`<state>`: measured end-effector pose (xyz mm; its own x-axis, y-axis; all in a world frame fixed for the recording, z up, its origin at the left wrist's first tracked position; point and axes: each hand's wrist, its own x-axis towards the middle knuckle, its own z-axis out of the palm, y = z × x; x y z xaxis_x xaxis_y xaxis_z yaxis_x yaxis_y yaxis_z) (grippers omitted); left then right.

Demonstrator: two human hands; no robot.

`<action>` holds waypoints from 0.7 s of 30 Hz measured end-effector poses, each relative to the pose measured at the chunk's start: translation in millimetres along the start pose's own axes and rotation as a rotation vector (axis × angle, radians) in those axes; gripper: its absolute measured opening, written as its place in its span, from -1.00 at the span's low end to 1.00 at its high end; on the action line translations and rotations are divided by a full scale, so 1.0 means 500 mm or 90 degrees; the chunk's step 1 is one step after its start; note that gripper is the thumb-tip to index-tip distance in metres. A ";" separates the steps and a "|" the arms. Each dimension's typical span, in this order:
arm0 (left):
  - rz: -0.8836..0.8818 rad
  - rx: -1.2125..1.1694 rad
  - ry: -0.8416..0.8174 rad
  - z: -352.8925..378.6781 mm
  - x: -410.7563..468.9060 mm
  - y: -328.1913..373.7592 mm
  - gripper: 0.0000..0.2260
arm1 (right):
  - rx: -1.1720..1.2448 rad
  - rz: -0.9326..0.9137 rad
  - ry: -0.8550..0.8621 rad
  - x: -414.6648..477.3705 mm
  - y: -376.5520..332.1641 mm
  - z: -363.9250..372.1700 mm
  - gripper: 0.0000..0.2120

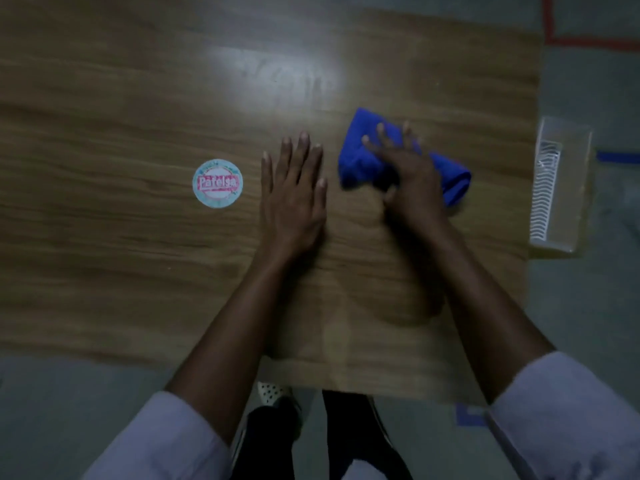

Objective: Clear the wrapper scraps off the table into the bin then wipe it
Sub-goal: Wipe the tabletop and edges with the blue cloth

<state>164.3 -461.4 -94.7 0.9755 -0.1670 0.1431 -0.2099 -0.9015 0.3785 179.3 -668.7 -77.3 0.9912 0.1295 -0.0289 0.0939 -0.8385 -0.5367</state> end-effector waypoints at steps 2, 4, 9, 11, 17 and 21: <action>0.005 -0.080 0.008 -0.010 -0.012 -0.003 -0.57 | 0.033 -0.051 -0.068 -0.099 -0.042 0.015 -0.12; 0.009 -0.134 0.019 -0.024 -0.039 -0.008 -0.61 | 0.065 -0.121 -0.154 -0.201 -0.082 0.019 -0.13; -0.014 -0.126 0.072 -0.068 -0.162 -0.005 -0.65 | 0.139 -0.046 0.046 -0.228 -0.106 -0.075 -0.26; -0.032 -0.119 0.068 -0.071 -0.197 -0.005 -0.60 | 0.094 0.031 0.157 -0.142 -0.072 -0.094 -0.42; -0.037 -0.136 0.072 -0.054 -0.216 -0.026 -0.56 | 0.024 0.077 0.076 -0.106 -0.058 0.044 -0.39; -0.017 -0.136 0.036 -0.065 -0.219 -0.027 -0.56 | 0.115 -0.045 -0.033 -0.291 -0.131 0.063 -0.21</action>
<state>58.3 -418.0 -85.6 0.9769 -0.1169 0.1790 -0.1996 -0.7989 0.5673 26.0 -616.1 -64.2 0.9760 0.2159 -0.0271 0.1401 -0.7186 -0.6812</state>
